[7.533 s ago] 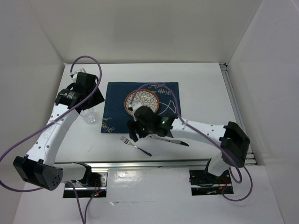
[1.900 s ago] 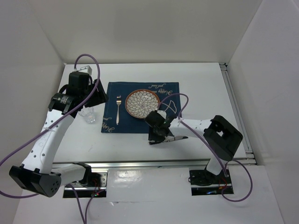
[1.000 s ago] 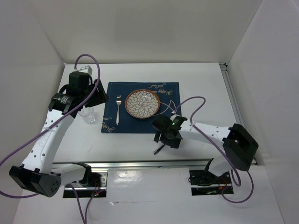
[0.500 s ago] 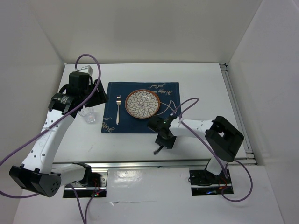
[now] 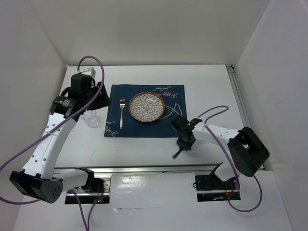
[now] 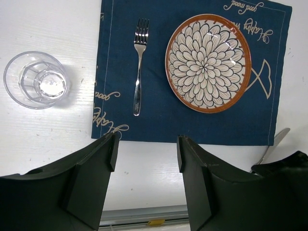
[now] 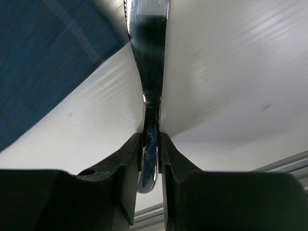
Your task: Set the dinner table for one person
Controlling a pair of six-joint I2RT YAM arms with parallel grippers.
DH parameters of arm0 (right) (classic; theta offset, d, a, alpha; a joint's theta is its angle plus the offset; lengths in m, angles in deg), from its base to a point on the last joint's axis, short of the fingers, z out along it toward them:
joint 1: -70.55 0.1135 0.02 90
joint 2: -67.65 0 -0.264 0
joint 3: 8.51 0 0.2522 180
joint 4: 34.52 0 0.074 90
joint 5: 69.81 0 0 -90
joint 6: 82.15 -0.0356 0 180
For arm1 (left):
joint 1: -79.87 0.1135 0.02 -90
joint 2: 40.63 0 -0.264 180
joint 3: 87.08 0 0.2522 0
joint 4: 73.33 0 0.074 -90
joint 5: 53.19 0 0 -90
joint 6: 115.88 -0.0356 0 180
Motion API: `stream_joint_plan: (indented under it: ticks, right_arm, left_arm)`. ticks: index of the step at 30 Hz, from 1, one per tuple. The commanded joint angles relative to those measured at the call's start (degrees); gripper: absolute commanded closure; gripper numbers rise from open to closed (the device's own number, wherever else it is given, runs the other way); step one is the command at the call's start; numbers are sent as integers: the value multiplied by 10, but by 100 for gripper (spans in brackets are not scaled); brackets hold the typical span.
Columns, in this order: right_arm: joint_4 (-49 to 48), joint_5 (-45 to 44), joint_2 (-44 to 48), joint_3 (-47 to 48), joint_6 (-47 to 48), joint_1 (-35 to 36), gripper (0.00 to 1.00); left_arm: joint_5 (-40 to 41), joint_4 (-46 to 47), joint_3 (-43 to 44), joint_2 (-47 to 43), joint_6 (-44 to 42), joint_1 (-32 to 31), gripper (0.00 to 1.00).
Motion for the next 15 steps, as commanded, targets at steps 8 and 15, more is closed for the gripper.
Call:
stream_joint_plan:
  ticks: [8,15]
  right_arm:
    - [-27,-35,30,-34,159,-162,73]
    - [-56,-47,-15,18,239,-234,67]
  left_arm:
    - [-6,12,27,7,-11,0,31]
    - [-11,12,22,7,-11,0,31]
